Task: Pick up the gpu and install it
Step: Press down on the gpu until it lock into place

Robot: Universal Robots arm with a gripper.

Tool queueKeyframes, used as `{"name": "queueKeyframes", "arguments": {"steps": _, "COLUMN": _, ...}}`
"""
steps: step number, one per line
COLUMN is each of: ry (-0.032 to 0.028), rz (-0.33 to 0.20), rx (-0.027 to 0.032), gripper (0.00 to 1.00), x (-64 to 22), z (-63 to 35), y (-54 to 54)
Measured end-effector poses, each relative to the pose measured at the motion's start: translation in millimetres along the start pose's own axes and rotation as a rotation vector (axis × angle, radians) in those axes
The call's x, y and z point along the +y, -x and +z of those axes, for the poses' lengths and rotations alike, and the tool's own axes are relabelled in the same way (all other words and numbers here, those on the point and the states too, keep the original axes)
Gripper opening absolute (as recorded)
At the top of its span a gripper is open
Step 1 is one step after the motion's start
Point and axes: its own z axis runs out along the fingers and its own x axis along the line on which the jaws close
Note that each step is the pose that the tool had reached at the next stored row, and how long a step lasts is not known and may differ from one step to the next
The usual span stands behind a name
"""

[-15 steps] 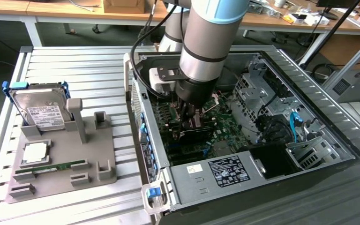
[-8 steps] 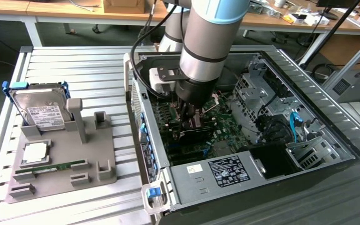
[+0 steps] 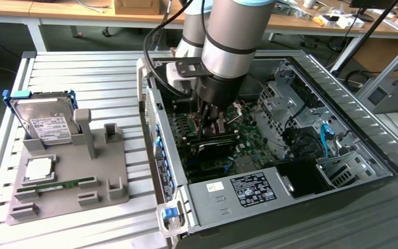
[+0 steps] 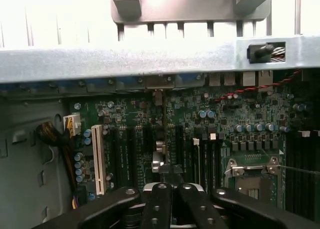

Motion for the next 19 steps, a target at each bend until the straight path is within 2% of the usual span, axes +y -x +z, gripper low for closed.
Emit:
{"name": "queueKeyframes", "arguments": {"steps": 11, "ry": 0.0001, "rz": 0.0, "rx": 0.0001, "gripper": 0.11, "x": -0.4, "z": -36.4, "y": 0.3}}
{"name": "queueKeyframes", "arguments": {"steps": 19, "ry": 0.0001, "rz": 0.0, "rx": 0.0, "gripper": 0.11, "x": -0.6, "z": -57.9, "y": 0.5}}
